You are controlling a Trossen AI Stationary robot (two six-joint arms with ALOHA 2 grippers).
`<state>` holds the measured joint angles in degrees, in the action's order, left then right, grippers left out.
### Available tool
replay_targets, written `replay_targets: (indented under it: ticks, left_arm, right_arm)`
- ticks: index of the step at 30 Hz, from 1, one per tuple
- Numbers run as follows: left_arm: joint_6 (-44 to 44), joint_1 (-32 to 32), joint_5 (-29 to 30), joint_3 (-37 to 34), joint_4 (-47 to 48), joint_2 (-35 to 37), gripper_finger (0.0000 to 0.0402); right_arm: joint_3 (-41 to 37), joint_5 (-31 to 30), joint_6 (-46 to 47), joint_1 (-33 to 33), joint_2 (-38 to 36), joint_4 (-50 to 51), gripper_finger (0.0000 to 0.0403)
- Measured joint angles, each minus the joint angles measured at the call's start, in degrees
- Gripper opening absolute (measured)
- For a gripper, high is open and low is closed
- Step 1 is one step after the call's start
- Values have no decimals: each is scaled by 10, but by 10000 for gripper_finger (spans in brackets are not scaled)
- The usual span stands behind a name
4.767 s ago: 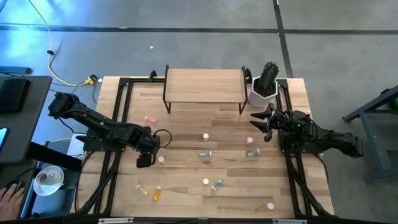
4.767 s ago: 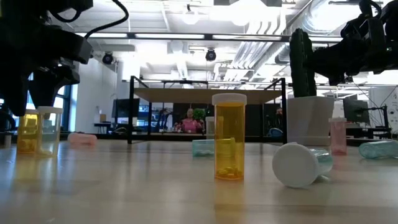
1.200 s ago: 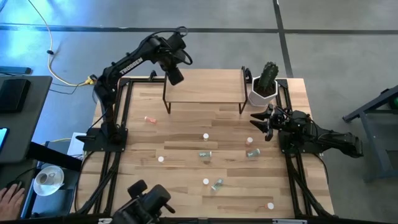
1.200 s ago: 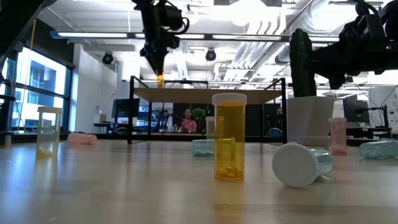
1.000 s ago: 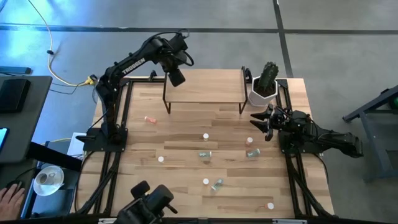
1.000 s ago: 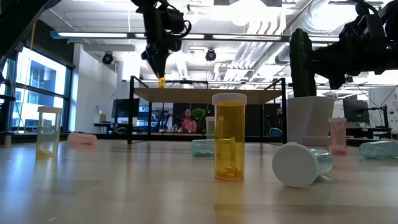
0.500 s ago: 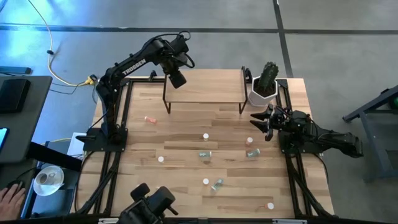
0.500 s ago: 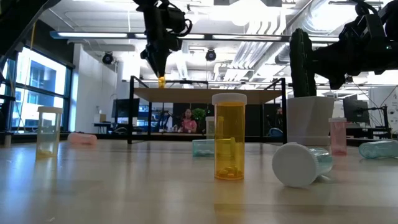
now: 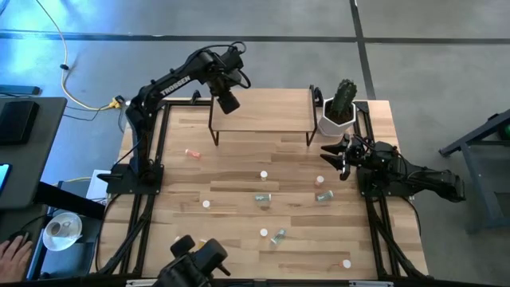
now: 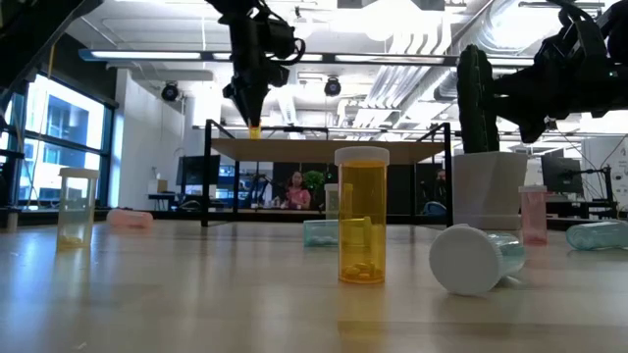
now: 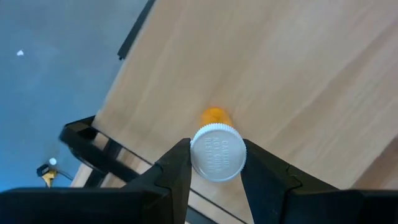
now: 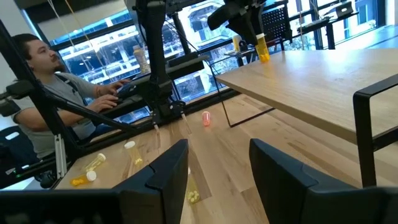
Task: Pick and place medicine bottles onto shelf by color
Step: Put the top left orange pill bottle on the shelf
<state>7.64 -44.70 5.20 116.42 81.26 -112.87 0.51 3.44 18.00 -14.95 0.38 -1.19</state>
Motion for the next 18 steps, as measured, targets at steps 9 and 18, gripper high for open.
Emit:
replay_targets:
  ticks: [9,18]
  left_arm:
    - [0,1,0,0,-1,-1,115]
    - [11,1,1,0,-1,-1,116]
  right_arm:
    - [0,0,0,0,0,0,162]
    - [0,0,0,0,0,0,162]
